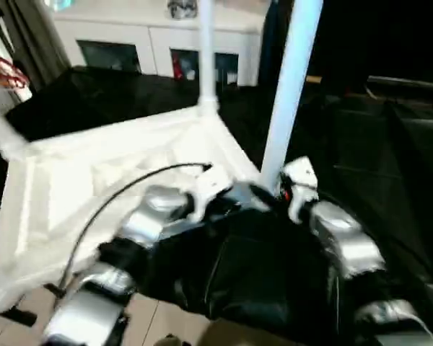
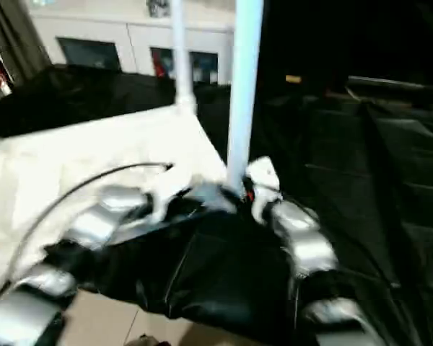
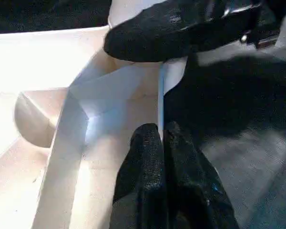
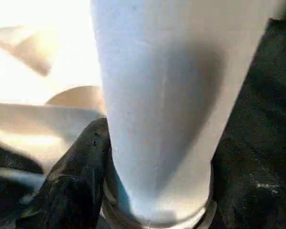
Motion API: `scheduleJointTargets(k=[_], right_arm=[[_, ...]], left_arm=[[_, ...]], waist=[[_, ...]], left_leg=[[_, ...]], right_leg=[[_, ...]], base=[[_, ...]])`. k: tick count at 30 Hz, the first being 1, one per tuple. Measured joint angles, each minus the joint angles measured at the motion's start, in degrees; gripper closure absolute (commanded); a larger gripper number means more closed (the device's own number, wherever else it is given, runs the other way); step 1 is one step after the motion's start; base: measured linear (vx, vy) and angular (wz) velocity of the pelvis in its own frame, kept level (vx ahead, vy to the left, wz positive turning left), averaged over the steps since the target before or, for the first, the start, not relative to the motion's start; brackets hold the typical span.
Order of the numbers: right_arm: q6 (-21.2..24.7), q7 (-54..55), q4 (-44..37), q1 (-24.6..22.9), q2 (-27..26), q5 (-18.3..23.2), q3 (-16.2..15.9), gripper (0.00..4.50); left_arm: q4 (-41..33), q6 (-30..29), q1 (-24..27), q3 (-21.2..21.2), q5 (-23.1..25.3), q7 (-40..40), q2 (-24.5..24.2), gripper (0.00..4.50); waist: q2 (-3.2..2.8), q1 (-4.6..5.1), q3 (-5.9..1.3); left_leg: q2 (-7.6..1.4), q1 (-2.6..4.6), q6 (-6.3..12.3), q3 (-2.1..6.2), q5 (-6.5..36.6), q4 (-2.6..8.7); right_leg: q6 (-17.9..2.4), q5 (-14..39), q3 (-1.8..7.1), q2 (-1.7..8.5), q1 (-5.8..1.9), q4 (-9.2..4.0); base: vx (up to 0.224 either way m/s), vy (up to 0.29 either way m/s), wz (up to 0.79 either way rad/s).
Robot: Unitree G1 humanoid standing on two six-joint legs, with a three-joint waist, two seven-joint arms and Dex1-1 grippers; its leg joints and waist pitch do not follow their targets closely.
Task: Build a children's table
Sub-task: Rotate leg to tighten
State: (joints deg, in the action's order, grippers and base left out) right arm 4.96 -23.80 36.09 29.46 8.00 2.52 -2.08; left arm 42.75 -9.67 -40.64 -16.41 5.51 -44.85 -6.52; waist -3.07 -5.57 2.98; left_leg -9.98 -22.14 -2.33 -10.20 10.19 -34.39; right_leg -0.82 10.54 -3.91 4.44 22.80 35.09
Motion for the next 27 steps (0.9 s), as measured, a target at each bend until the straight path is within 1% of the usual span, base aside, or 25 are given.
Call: scheduleJointTargets(k=[3, 4, 6, 8, 10, 13, 16, 18, 19, 21, 24, 25, 27], right_arm=[[-0.44, 2.85, 1.62, 0.93, -0.68, -0.77, 0.28, 1.88], [-0.89, 2.86, 2.21, 1.16, -0.85, -0.87, 0.46, 1.53], [-1.38, 2.86, 2.92, 1.54, -0.94, -1.06, 0.56, 1.19], [-1.59, 2.83, 2.99, 1.54, -1.16, -1.24, 0.55, 1.1], [-1.8, 2.33, 2.99, 1.54, -1.05, -1.24, 0.49, 0.84], [-2.27, -0.72, 2.85, 1.52, -0.19, -1.15, -0.25, 0.65], [-2.88, -4.81, 2.32, 1.25, 1.3, -0.84, -0.87, 0.29], [-3.24, -7.94, 1.15, 0.42, 2.77, -0.54, -1.53, 0.19], [-3.78, -11.89, -0.67, -0.8, 4.63, -0.05, -2.5, 0.19], [-3.94, -16.5, -2.69, -1.98, 6.53, 0.51, -3.47, 0.19], [-3.78, -23.14, -6.3, -3.34, 8.56, 2.65, -4.53, 0.19], [-3.76, -25.54, -7.73, -3.81, 9.42, 3.39, -4.93, 0.19], [-3.66, -28.0, -9.04, -4.27, 10.37, 4.29, -5.16, 0.19]], left_arm=[[1.87, 0.36, -0.85, 0.24, 0.46, 2.01, 1.27, 4.5], [2.16, 0.89, -0.86, 0.27, 0.59, 2.07, 1.29, 4.5], [2.56, 1.79, -0.9, 0.3, 1.01, 2.22, 1.29, 4.5], [2.61, 2.41, -0.9, 0.18, 1.47, 2.29, 1.23, 4.5], [2.69, 3.65, -0.87, -0.33, 1.74, 2.07, 0.75, 4.5], [2.52, 4.93, -0.63, -0.44, 1.57, 0.62, -0.26, 4.5], [1.49, 5.27, -0.09, -0.44, 1.07, -1.63, -1.41, 4.5], [0.48, 5.49, 0.51, -0.42, 0.88, -3.18, -2.57, 4.5], [-1.3, 6.36, 1.9, -0.47, 0.33, -5.69, -3.89, 4.5], [-2.8, 7.24, 2.99, -0.81, -0.32, -8.73, -5.17, 4.5], [-5.16, 8.05, 4.56, -1.22, -1.61, -13.68, -7.25, 4.5], [-6.14, 8.31, 5.19, -1.51, -2.13, -15.51, -7.98, 4.5], [-7.32, 8.42, 5.86, -1.7, -2.47, -17.55, -8.75, 4.5]], waist=[[-0.2, -0.14, -0.13], [-0.2, -0.13, -0.13], [-0.21, -0.1, -0.13], [-0.19, -0.07, -0.12], [-0.19, 0.01, -0.11], [-0.17, 0.24, -0.1], [-0.17, 0.32, -0.1], [-0.16, 0.33, -0.09], [-0.17, 0.31, -0.09], [-0.15, 0.18, -0.08], [-0.16, -0.01, -0.07], [-0.15, -0.2, -0.07], [-0.12, -0.43, -0.05]], left_leg=[[0.02, 0.04, 0.0, 0.0, 0.0, 0.01], [0.02, 0.07, 0.0, 0.0, 0.0, 0.01], [0.02, 0.06, 0.0, 0.0, 0.0, 0.01], [0.01, 0.04, 0.0, 0.0, 0.0, 0.01], [0.01, 0.01, 0.0, 0.0, 0.0, 0.01], [0.01, -0.06, 0.0, 0.0, 0.0, 0.02], [0.0, -0.13, 0.01, 0.0, 0.0, 0.05], [-0.01, -0.16, 0.02, 0.01, 0.0, 0.05], [-0.02, -0.17, 0.02, 0.0, 0.0, 0.07], [-0.03, -0.2, 0.03, 0.0, 0.0, 0.08], [-0.03, -0.21, 0.03, 0.0, 0.0, 0.07], [-0.03, -0.21, 0.03, 0.0, 0.0, 0.06], [-0.03, -0.21, 0.03, -0.01, 0.0, 0.06]], right_leg=[[0.0, 0.0, 0.01, 0.01, -0.12, -0.06], [0.01, 0.01, 0.01, 0.01, -0.13, -0.06], [0.01, 0.0, 0.01, 0.01, -0.13, -0.06], [0.01, 0.0, 0.01, 0.01, -0.11, -0.07], [0.01, 0.0, 0.01, 0.01, -0.09, -0.07], [0.01, 0.0, 0.0, 0.01, -0.01, -0.07], [0.03, 0.01, -0.03, 0.01, 0.1, -0.08], [0.08, 0.04, -0.03, 0.0, 0.15, -0.08], [0.14, 0.09, -0.04, 0.0, 0.16, -0.08], [0.15, 0.11, -0.05, 0.0, 0.18, -0.08], [0.15, 0.11, -0.05, 0.0, 0.2, -0.07], [0.15, 0.11, -0.04, 0.0, 0.18, -0.07], [0.13, 0.1, -0.02, 0.0, 0.18, -0.07]], base=[[0.0, 0.0, 0.0], [0.0, 0.0, 0.0], [0.0, 0.0, 0.0], [0.0, 0.0, 0.0], [0.0, 0.0, 0.0], [0.0, 0.0, 0.0], [0.0, 0.0, 0.0], [0.0, 0.0, 0.0], [0.0, 0.0, 0.0], [0.0, 0.0, 0.0], [0.0, 0.0, 0.0], [0.0, 0.0, 0.0], [0.0, 0.0, 0.0]])
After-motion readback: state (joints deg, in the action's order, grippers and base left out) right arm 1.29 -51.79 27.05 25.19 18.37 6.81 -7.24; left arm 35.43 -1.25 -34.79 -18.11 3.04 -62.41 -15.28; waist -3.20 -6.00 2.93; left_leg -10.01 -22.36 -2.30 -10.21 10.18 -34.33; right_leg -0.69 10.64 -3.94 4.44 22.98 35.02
